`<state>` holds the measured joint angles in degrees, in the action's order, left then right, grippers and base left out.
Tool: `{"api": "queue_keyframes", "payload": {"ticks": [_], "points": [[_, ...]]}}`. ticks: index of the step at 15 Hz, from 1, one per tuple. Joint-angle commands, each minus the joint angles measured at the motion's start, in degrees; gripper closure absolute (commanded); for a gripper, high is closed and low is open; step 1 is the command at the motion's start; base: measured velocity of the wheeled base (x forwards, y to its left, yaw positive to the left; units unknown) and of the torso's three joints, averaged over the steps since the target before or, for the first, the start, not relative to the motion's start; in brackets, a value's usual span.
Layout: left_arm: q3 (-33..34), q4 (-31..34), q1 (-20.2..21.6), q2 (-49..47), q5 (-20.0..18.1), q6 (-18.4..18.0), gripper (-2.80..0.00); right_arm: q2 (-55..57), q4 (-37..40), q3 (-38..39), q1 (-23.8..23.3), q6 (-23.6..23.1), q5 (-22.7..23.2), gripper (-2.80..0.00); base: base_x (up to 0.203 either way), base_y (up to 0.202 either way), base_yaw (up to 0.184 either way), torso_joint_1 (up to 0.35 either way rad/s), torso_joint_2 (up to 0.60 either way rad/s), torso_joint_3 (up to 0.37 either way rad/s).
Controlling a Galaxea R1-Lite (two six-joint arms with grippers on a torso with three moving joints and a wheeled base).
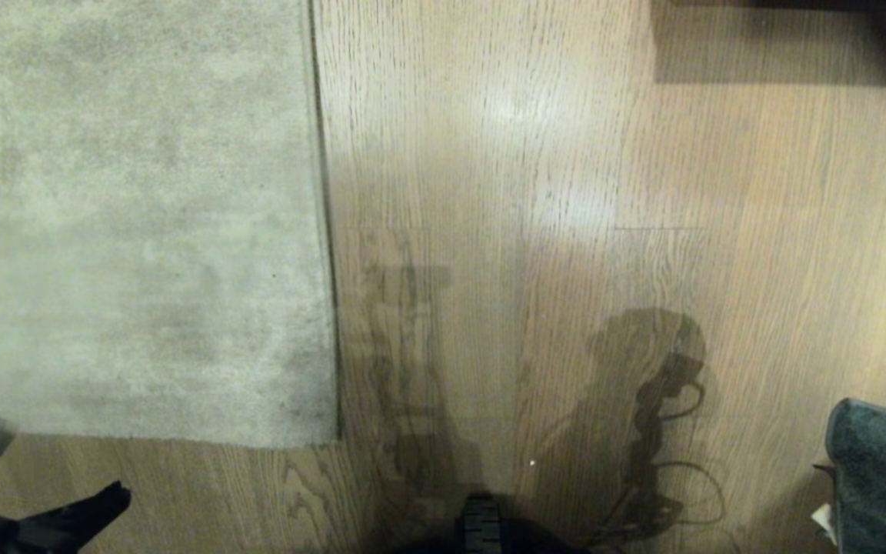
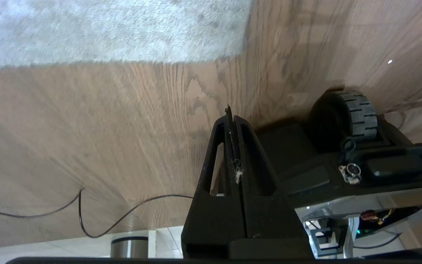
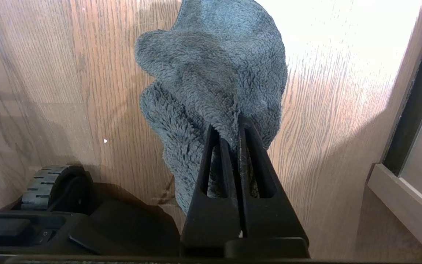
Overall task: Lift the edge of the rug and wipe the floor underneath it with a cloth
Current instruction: Lift up the carpet
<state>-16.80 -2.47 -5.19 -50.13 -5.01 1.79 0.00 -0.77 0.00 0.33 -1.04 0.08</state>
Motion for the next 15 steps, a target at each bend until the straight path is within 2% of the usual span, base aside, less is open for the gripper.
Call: {"api": "queue_keyframes", "payload": {"ticks": [1, 4, 8, 11, 13, 15], "points": [[-0.1, -2.1, -3.0, -5.7, 0.3, 0.0, 0.00, 0.0, 0.0, 0.0, 0.0, 0.0, 0.0, 0.00, 0.000, 0.000, 0.000, 0.000, 0.00, 0.000], [-0.9, -2.7, -6.3, -9.5, 0.4, -0.3, 0.00, 0.0, 0.0, 0.0, 0.0, 0.0, 0.0, 0.00, 0.000, 0.000, 0.000, 0.000, 0.00, 0.000], [-3.2, -8.5, -9.0, -19.1, 1.8, -1.6, 0.00, 0.0, 0.0, 0.0, 0.0, 0.0, 0.0, 0.00, 0.000, 0.000, 0.000, 0.000, 0.00, 0.000], [-5.7, -14.8, -10.8, -28.5, 8.3, -8.3, 0.00, 0.0, 0.0, 0.0, 0.0, 0.0, 0.0, 0.00, 0.000, 0.000, 0.000, 0.000, 0.00, 0.000], [-6.7, -20.2, -13.2, -34.0, 12.3, -10.0, 0.00, 0.0, 0.0, 0.0, 0.0, 0.0, 0.0, 0.00, 0.000, 0.000, 0.000, 0.000, 0.00, 0.000], [-7.7, -25.6, -16.3, -39.8, 18.7, -10.5, 0.00, 0.1, 0.0, 0.0, 0.0, 0.0, 0.0, 0.00, 0.000, 0.000, 0.000, 0.000, 0.00, 0.000]]}}
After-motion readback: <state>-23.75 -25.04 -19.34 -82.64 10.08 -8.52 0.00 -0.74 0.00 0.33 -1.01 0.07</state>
